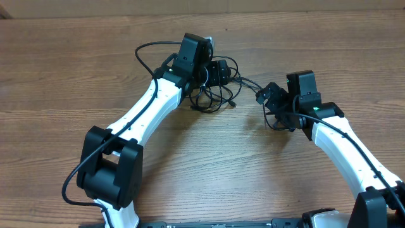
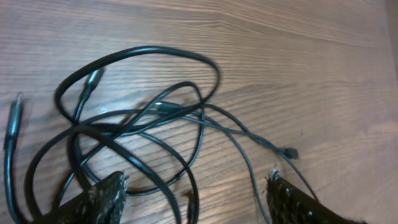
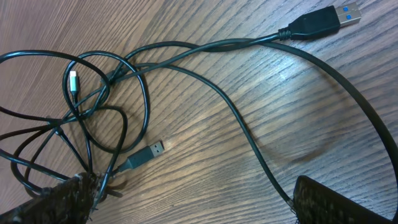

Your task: Untangle cables

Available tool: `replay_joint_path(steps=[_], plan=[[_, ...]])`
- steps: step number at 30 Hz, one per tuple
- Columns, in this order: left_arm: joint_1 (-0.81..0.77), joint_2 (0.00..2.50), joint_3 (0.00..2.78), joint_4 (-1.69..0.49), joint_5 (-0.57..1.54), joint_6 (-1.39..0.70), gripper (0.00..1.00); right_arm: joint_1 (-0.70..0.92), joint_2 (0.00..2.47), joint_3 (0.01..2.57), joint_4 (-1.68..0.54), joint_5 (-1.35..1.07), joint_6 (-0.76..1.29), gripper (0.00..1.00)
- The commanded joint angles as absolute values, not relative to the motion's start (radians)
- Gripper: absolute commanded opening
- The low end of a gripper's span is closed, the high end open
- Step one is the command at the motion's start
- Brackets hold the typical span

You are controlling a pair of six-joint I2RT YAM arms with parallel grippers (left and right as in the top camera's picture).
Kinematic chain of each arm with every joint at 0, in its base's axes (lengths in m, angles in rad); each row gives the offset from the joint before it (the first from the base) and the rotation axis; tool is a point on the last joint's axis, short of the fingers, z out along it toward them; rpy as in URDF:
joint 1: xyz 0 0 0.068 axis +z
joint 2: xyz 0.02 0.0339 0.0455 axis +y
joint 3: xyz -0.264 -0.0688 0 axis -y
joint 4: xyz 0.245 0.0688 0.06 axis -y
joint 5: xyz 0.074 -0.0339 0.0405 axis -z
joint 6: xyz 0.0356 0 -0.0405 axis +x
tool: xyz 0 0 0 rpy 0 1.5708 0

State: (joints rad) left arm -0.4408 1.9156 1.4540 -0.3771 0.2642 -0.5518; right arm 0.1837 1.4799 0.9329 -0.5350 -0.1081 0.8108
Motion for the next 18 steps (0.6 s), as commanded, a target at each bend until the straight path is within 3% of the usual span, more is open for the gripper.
replay_joint_path(steps=[1,6,7,12,14,18], plan=[[-0.446,1.963,1.476,-0.381,0.230,-0.705,0.72,0.180,1.458,0.950,-0.532,-0.114,0.802,1.00],[-0.448,2.000,1.476,-0.347,0.269,-0.765,0.71,0.180,1.458,0.950,-0.533,-0.114,0.802,1.00],[-0.448,2.006,1.476,-0.340,0.266,-0.765,0.67,0.180,1.458,0.950,-0.533,-0.114,0.802,1.00],[-0.448,2.040,1.476,-0.329,0.251,-0.767,0.37,0.180,1.458,0.950,-0.533,-0.114,0.802,1.00],[-0.448,2.048,1.477,-0.327,0.244,-0.749,0.04,0.180,1.458,0.950,-0.533,-0.114,0.802,1.00],[-0.420,2.022,1.496,-0.282,0.341,-0.616,0.04,0.180,1.458,0.950,-0.533,-0.114,0.802,1.00]])
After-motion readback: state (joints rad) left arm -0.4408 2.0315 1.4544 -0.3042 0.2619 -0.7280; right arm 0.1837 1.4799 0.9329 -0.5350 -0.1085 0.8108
